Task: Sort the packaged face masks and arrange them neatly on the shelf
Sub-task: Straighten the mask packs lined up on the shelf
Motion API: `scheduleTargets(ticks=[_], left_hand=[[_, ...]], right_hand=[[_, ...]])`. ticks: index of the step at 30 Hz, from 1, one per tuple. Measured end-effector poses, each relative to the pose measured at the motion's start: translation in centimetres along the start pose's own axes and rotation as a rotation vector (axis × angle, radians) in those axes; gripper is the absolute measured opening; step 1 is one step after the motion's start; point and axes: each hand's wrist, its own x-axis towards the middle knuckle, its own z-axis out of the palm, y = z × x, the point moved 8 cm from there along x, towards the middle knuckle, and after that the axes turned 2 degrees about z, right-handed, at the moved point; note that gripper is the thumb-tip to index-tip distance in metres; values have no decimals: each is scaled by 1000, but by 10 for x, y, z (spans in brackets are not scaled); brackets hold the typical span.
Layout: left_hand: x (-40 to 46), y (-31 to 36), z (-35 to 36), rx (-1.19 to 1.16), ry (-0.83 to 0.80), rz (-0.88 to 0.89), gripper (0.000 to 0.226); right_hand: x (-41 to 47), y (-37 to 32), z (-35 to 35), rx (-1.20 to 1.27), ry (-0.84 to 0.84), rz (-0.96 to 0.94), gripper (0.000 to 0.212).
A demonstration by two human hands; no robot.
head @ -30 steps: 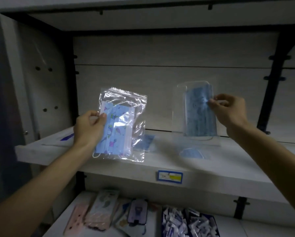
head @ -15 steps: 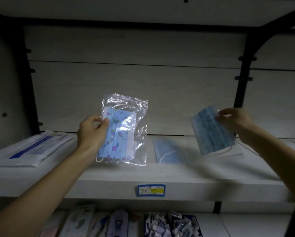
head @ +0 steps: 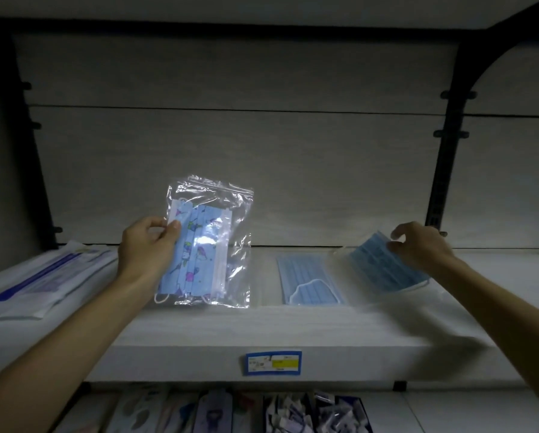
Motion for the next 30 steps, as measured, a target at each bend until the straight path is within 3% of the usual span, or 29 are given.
scheduleTargets(ticks=[4, 8, 14, 22, 30], left_hand=[[10, -5, -9, 22, 16, -17, 12], [18, -9, -13, 41, 33, -29, 21], [29, -24, 13, 182, -97, -51, 12], [32, -33, 35, 522, -269, 60, 24], [23, -11, 28, 877, -306, 395, 44]], right_hand=[[-3, -8, 6, -219, 77, -49, 34], [-23, -49, 1, -543, 242, -219, 35], [-50, -126, 7, -401, 203, -408, 37], [-75, -171, 20, -395, 177, -498, 36], [-99, -181, 16, -377, 155, -504, 35]])
